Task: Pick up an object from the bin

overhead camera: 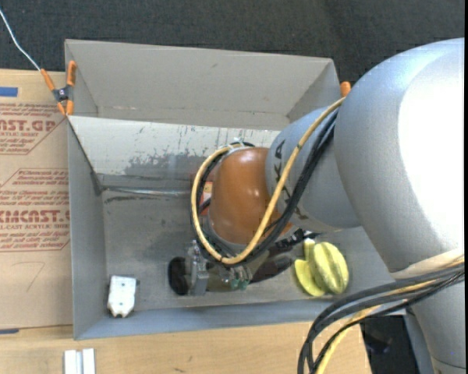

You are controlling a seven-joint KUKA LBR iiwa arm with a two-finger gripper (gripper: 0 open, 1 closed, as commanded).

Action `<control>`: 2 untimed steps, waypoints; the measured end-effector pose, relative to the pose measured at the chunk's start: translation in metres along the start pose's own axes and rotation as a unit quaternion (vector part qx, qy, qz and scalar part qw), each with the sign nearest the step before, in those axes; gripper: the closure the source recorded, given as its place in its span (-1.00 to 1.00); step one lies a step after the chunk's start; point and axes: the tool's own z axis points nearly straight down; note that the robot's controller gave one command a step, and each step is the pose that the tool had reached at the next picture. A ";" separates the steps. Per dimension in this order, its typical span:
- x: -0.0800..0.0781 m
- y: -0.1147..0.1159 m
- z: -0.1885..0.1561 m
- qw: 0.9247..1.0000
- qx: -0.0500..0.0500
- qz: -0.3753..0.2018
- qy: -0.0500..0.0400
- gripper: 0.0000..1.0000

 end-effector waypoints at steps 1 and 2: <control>0.000 0.000 0.000 1.000 0.000 0.000 0.000 1.00; 0.000 0.000 0.000 1.000 0.000 0.000 0.000 1.00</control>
Offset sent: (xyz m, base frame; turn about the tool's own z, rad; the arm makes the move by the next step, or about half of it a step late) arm 0.0000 0.0000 0.0000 0.0000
